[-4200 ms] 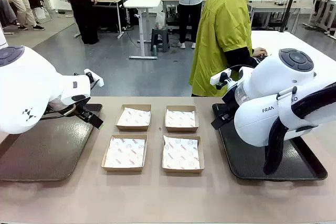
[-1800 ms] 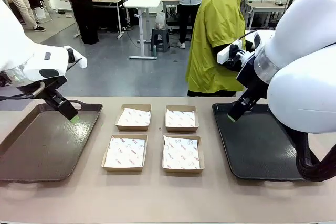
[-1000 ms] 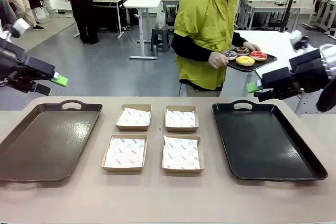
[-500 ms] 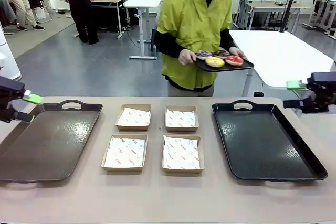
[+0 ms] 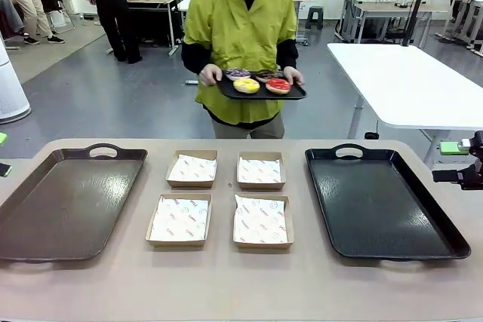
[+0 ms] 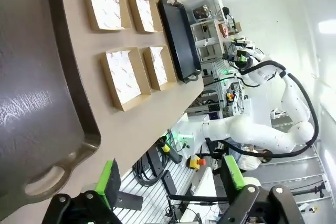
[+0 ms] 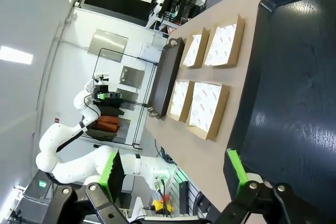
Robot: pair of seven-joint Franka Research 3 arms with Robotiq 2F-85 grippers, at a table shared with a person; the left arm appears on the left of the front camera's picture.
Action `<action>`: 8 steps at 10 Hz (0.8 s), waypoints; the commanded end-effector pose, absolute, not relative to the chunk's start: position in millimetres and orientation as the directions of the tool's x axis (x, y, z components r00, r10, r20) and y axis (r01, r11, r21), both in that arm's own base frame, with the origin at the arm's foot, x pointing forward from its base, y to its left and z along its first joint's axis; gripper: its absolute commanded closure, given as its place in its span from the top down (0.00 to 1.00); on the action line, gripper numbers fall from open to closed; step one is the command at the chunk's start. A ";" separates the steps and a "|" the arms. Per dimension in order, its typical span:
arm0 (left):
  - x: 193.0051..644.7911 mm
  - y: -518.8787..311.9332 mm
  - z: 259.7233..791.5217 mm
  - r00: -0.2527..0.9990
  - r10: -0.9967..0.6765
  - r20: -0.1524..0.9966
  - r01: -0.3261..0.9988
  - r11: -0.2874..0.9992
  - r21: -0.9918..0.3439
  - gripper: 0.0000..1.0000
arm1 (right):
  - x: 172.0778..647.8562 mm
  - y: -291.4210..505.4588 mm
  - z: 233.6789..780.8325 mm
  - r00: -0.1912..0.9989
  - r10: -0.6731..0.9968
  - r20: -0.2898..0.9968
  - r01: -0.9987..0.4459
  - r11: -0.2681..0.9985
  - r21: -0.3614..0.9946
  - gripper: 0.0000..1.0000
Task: Individually package the donuts and arrange them on the tray.
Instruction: Pick up one Paper togo box.
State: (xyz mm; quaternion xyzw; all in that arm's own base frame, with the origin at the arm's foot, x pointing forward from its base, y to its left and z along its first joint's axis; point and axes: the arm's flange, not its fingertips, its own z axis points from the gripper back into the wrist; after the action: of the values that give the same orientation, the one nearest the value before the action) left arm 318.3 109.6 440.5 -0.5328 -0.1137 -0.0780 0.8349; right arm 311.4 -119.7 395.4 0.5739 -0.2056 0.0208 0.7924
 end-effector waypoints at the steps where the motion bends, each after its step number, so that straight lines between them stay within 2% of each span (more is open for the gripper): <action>1: 322.1 106.9 432.7 0.964 0.000 0.267 0.243 0.419 -0.875 1.00 | 301.1 -113.2 397.9 0.905 -0.199 0.375 -0.294 0.345 0.892 1.00; 8: 319.5 108.2 434.3 0.969 -0.005 0.247 0.225 0.428 -0.875 1.00 | 308.9 -121.7 398.9 0.913 -0.205 0.354 -0.270 0.349 0.898 1.00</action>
State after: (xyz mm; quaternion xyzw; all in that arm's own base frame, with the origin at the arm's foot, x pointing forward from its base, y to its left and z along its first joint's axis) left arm 319.6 106.2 434.7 -0.5269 -0.1006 -0.0613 0.8418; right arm 308.8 -122.0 399.0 0.5665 -0.2069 0.0184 0.7974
